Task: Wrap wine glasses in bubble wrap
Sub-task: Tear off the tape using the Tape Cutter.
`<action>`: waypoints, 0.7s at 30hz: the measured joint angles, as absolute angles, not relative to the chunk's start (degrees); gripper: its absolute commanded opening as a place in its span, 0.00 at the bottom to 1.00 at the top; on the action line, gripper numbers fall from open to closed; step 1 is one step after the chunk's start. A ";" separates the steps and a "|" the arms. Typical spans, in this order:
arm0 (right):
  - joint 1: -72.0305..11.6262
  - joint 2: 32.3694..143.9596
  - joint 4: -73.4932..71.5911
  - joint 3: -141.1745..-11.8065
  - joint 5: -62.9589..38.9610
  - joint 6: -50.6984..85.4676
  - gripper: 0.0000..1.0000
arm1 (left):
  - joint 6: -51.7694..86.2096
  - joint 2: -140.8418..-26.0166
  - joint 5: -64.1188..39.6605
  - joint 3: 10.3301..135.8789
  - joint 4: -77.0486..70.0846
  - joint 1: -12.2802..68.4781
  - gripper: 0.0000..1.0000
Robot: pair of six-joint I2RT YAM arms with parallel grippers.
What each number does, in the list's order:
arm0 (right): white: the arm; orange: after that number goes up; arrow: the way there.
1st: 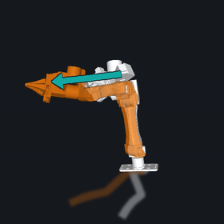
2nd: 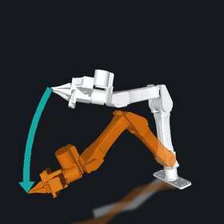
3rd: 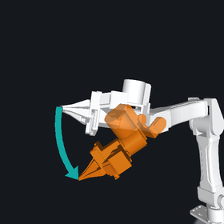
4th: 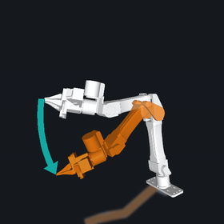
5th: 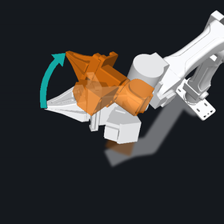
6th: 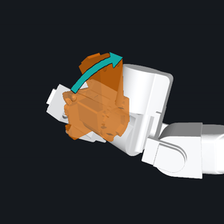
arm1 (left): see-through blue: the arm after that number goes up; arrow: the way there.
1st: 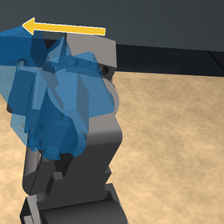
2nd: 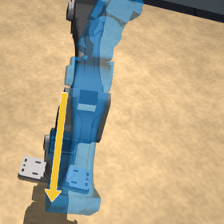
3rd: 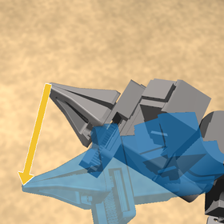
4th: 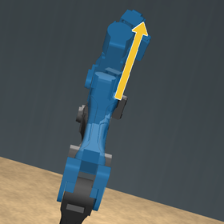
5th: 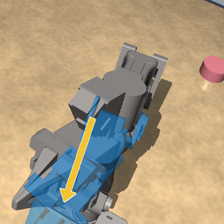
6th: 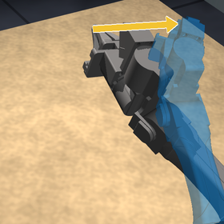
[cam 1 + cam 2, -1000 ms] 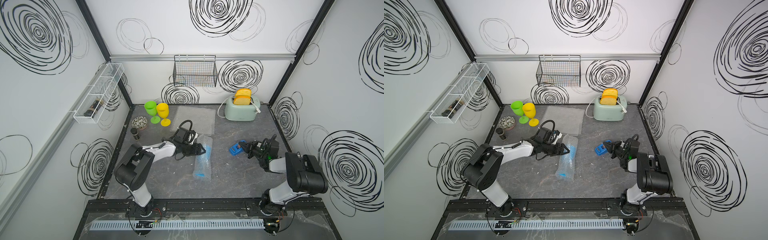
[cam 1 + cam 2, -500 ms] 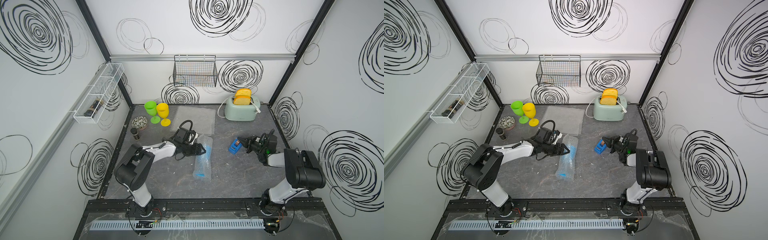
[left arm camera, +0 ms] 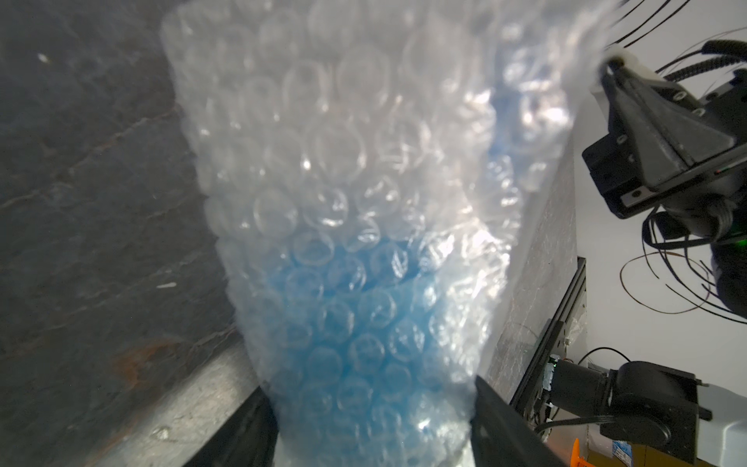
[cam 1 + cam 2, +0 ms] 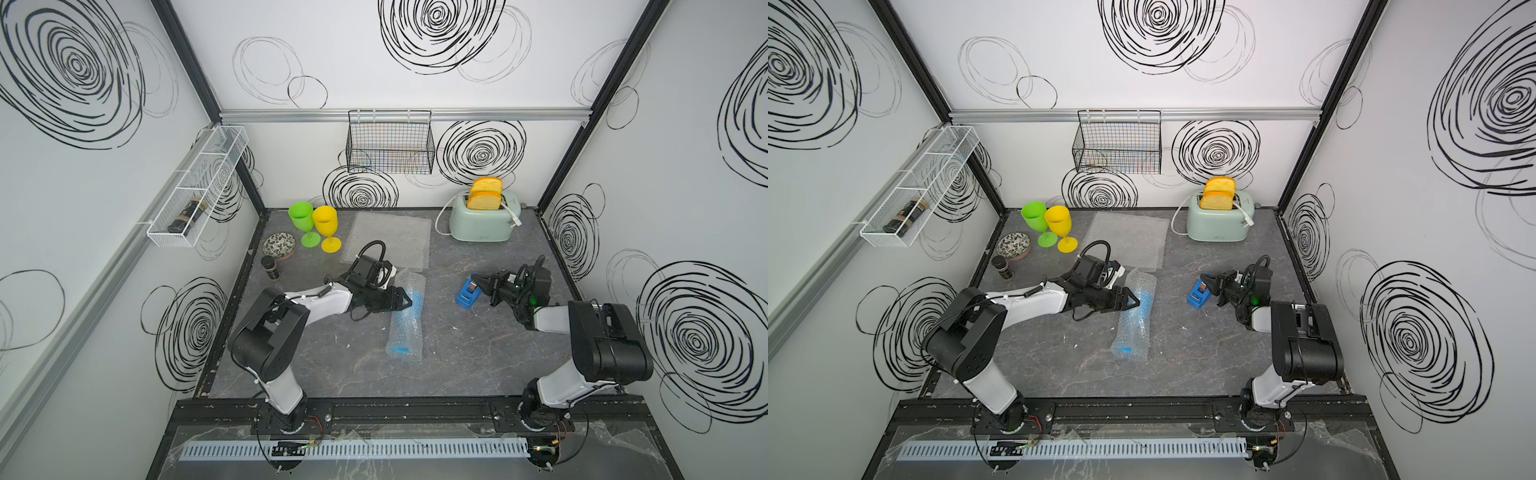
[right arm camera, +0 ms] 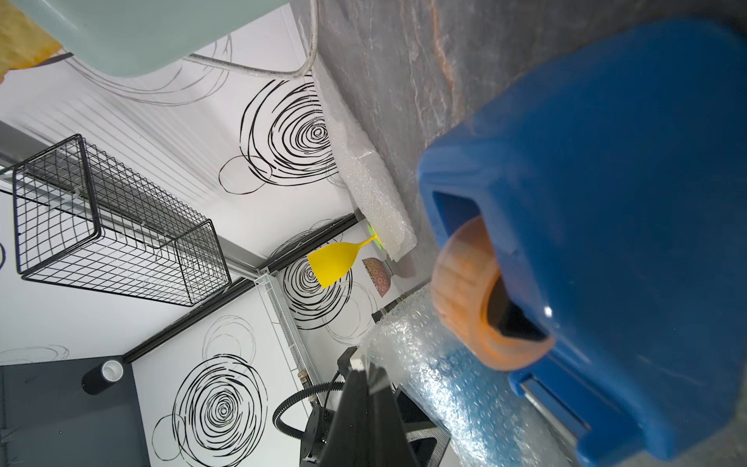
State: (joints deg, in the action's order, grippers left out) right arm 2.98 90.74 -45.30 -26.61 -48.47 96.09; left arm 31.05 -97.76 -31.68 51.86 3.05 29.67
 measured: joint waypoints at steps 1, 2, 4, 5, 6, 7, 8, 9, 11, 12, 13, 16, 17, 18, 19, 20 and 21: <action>2.87 90.59 -45.80 -26.26 -48.45 96.84 0.00 | 31.05 -97.71 -31.64 51.83 3.05 29.69 0.73; 2.76 90.26 -45.71 -26.13 -48.27 97.27 0.00 | 31.05 -97.67 -31.59 51.83 3.05 29.76 0.73; 2.50 89.41 -44.14 -26.41 -48.23 96.42 0.00 | 31.07 -97.60 -31.46 51.64 2.83 29.85 0.73; 2.52 89.19 -43.22 -26.89 -48.40 95.72 0.00 | 31.07 -97.54 -31.40 51.62 2.81 29.89 0.73; 2.55 89.19 -43.03 -27.27 -48.49 95.46 0.00 | 31.05 -97.49 -31.35 51.62 2.83 29.93 0.73; 2.61 89.19 -43.62 -27.33 -48.56 95.92 0.00 | 31.05 -97.47 -31.24 51.62 2.85 29.98 0.73; 2.52 89.06 -44.99 -26.85 -48.51 96.64 0.00 | 31.05 -97.47 -31.20 51.62 2.85 30.00 0.73; 2.33 88.90 -45.60 -26.41 -48.49 97.19 0.00 | 31.05 -97.45 -31.18 51.62 2.83 30.00 0.73; 2.07 88.64 -44.86 -26.39 -48.56 96.60 0.00 | 31.07 -97.43 -31.18 51.62 2.83 30.02 0.73; 1.98 88.58 -44.03 -26.79 -48.64 95.98 0.00 | 31.07 -97.43 -31.16 51.62 2.83 30.00 0.73; 1.98 88.62 -43.53 -27.11 -48.75 95.64 0.00 | 31.05 -97.41 -31.14 51.62 2.85 30.00 0.73; 1.63 88.62 -44.82 -26.55 -48.73 96.79 0.00 | 31.07 -97.36 -31.09 51.46 2.72 30.02 0.73; 1.48 88.58 -44.88 -26.50 -48.75 97.08 0.00 | 31.07 -97.32 -31.07 51.37 2.59 30.02 0.73; 1.26 88.51 -44.77 -26.52 -48.71 97.06 0.00 | 31.07 -97.25 -31.07 51.35 2.59 30.02 0.73; 1.06 88.33 -44.16 -26.52 -48.71 96.73 0.00 | 31.07 -97.17 -31.03 51.31 2.61 30.02 0.73; 0.97 88.18 -43.64 -26.55 -48.71 96.18 0.00 | 31.07 -97.08 -31.03 51.29 2.68 30.02 0.73; 0.99 88.14 -43.48 -26.57 -48.75 95.81 0.00 | 31.07 -97.06 -31.03 51.24 2.66 30.02 0.73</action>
State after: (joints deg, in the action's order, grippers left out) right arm 0.99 88.14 -43.48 -26.57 -48.75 95.81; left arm 31.07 -97.06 -31.03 51.24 2.66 30.02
